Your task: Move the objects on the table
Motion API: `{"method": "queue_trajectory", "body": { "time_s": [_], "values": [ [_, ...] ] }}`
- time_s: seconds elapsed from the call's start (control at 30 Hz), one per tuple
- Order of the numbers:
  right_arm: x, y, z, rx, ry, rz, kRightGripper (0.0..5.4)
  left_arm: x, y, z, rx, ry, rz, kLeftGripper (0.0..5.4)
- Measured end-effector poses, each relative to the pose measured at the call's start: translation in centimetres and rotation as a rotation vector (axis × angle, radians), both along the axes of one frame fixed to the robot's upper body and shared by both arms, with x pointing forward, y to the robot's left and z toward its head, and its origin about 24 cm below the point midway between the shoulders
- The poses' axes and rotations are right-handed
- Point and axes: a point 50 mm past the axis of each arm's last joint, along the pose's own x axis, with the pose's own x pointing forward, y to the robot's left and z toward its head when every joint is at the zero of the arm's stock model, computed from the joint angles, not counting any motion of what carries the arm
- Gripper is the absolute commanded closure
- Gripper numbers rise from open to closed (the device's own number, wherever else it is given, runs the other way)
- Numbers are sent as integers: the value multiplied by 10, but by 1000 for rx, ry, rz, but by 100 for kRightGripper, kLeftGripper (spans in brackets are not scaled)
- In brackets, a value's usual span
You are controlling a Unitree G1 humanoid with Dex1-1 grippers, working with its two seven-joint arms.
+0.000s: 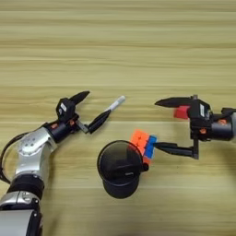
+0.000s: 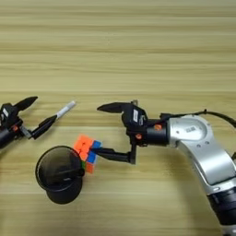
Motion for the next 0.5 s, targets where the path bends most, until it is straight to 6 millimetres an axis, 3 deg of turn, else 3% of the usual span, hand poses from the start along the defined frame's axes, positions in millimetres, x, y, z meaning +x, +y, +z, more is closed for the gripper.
{"method": "queue_trajectory", "body": {
  "time_s": [0.5],
  "values": [
    [1,8,-35,-18,90,-25,4,2,0,0,-1,6,-1,0]
  ]
}}
